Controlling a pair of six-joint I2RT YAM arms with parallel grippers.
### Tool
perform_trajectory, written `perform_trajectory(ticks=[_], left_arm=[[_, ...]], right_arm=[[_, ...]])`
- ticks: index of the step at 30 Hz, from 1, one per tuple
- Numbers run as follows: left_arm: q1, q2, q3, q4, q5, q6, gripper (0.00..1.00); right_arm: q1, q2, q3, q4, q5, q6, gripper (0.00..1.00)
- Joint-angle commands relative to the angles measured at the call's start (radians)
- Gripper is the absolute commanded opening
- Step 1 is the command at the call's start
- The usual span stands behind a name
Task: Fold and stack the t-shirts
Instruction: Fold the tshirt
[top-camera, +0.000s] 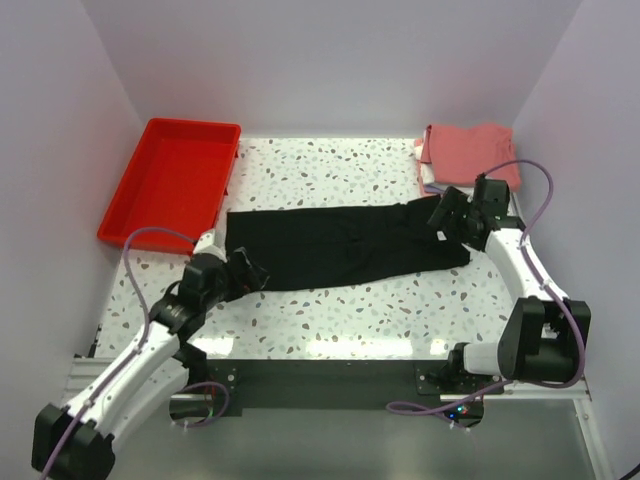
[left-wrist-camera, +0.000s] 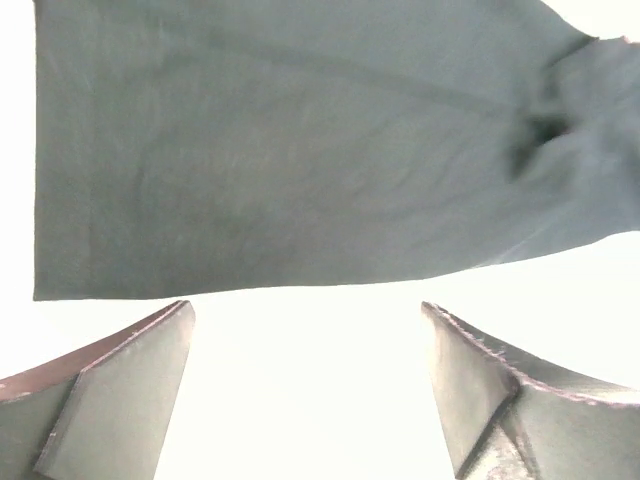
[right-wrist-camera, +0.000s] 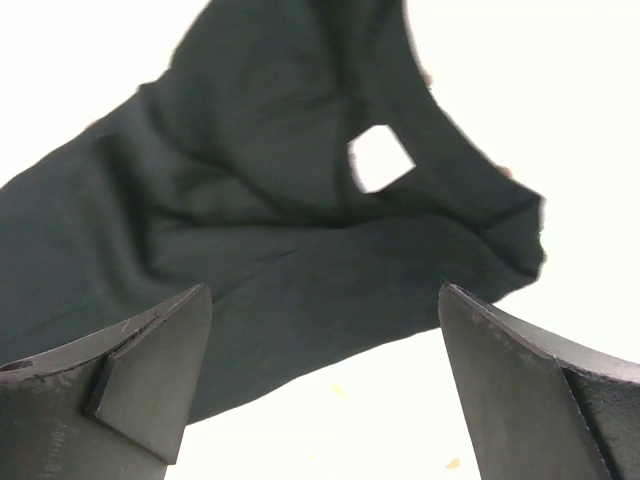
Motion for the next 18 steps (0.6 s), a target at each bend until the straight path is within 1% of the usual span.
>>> perform_trajectory(ticks=[1, 3, 4, 6, 7, 8, 9, 10, 11, 12, 13, 15, 16, 18], left_arm=[[-0.006, -0.124, 0.054, -0.097, -0.083, -0.017, 1.00], [-0.004, -0.094, 0.089, -0.009, -0.100, 0.027, 1.00], [-0.006, -0.013, 0.110, 0.021, -0.105, 0.041, 1.00], [-0.006, 0.100, 0.178, 0.129, -0.073, 0.082, 1.00], [-0.006, 0.225, 0.204, 0.167, -0.026, 0.098, 1.00], [-0.004, 0.292, 0.257, 0.240, -0.002, 0.115, 1.00], [-0.004, 0.353, 0.291, 0.262, 0.010, 0.127, 1.00], [-0.004, 0.468, 0.325, 0.302, 0.054, 0.144, 1.00], [-0.004, 0.524, 0.385, 0.360, 0.065, 0.167, 1.00], [-0.004, 0.576, 0.419, 0.370, 0.061, 0.166, 1.00], [-0.003, 0.675, 0.451, 0.378, 0.067, 0.172, 1.00], [0.002, 0.768, 0.529, 0.413, 0.087, 0.196, 1.00], [0.012, 0.850, 0.557, 0.405, 0.132, 0.202, 1.00], [0.020, 0.923, 0.612, 0.399, 0.183, 0.219, 1.00]], right_arm=[[0.002, -0.034, 0.008, 0.045, -0.149, 0.004, 0.99], [0.015, -0.032, -0.009, 0.067, -0.181, 0.015, 0.99], [0.026, -0.029, -0.024, 0.076, -0.190, 0.023, 0.99], [0.064, -0.015, -0.032, 0.082, -0.209, 0.023, 0.99], [0.077, 0.003, -0.030, 0.081, -0.192, 0.024, 0.99], [0.100, 0.012, -0.032, 0.082, -0.183, 0.029, 0.99], [0.121, 0.023, -0.029, 0.087, -0.180, 0.034, 0.99], [0.129, 0.032, -0.026, 0.093, -0.177, 0.046, 0.99], [0.143, 0.058, -0.023, 0.101, -0.169, 0.053, 0.99], [0.149, 0.075, -0.019, 0.111, -0.155, 0.060, 0.99], [0.147, 0.092, -0.001, 0.108, -0.149, 0.073, 0.99], [0.151, 0.158, 0.025, 0.105, -0.120, 0.077, 0.99], [0.152, 0.187, 0.055, 0.099, -0.111, 0.083, 0.99], [0.158, 0.262, 0.092, 0.085, -0.106, 0.077, 0.99]])
